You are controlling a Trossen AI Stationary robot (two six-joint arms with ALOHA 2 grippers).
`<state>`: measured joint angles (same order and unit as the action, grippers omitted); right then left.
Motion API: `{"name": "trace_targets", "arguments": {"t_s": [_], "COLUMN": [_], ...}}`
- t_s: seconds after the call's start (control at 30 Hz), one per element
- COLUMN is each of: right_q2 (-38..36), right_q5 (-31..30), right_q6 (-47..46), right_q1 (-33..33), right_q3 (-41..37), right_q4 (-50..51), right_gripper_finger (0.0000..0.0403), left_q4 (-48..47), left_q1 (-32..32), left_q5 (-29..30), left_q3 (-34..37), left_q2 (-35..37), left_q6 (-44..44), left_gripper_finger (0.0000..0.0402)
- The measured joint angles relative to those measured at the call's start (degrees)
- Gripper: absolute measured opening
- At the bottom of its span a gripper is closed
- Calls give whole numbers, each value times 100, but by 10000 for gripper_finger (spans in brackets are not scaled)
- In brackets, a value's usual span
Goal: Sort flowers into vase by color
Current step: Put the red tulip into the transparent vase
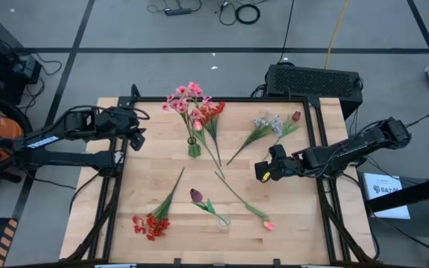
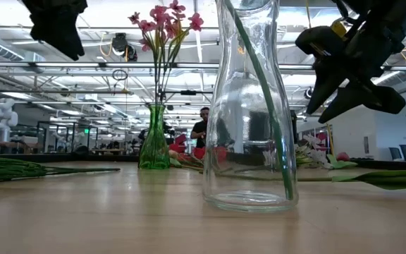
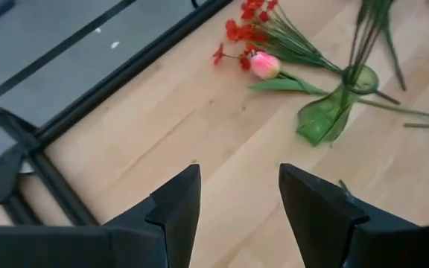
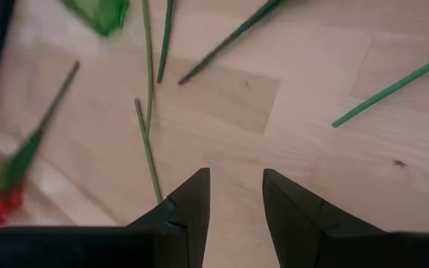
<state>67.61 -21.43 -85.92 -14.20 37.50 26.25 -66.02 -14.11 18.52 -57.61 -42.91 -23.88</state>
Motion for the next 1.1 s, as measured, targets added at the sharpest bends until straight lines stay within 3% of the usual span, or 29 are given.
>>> {"name": "trace_targets", "arguments": {"t_s": [0.23,0.5,0.63,0.83,1.1], "right_q2": [-1,-206,-801,-1534,-1525], "right_q5": [-872,-811,-424,-228,486], "right_q6": [-770,-445,227,222,1002], "right_q1": [19,701,1434,2452,3752], "right_q3": [0,0,2,2,2], "right_q4": [6,30,154,1127,1731], "right_gripper_finger": [115,115,115,101,43], "left_q4": [1022,2707,3134,3240,3270], "left_q1": [646,1576,1795,1806,1799], "left_q5": [-20,2,22,39,44], "left_q3": [848,1681,1852,1862,1862], "left_q2": [889,1401,1288,1092,1058], "left_q6": [-517,-352,-1,70,65], "left_gripper_finger": [189,189,189,189,189]}}
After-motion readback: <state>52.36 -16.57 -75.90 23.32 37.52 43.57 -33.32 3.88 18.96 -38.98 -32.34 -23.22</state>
